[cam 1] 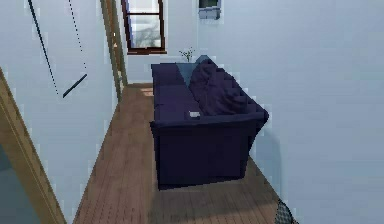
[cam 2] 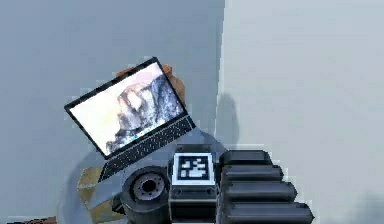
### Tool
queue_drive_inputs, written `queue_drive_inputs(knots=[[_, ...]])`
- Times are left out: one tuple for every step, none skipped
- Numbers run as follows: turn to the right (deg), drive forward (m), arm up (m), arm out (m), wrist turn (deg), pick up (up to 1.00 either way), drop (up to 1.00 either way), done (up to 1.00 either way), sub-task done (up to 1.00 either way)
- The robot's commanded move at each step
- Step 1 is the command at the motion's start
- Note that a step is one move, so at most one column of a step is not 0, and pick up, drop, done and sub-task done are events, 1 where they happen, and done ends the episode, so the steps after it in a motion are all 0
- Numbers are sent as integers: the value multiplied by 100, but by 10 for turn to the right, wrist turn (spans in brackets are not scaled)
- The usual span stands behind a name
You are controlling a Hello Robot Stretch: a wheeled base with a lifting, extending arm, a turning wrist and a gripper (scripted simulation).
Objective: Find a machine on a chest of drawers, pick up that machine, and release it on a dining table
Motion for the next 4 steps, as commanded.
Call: queue_drive_inputs(knots=[[0, 0, 0, 2, 0, 0, 0, 0, 0], [0, 0, 0, 0, 450, 0, 0, 0, 0], [0, 0, 0, 0, 390, 0, 0, 0, 0], [0, 0, -4, 0, 0, 0, 0, 0, 0]])
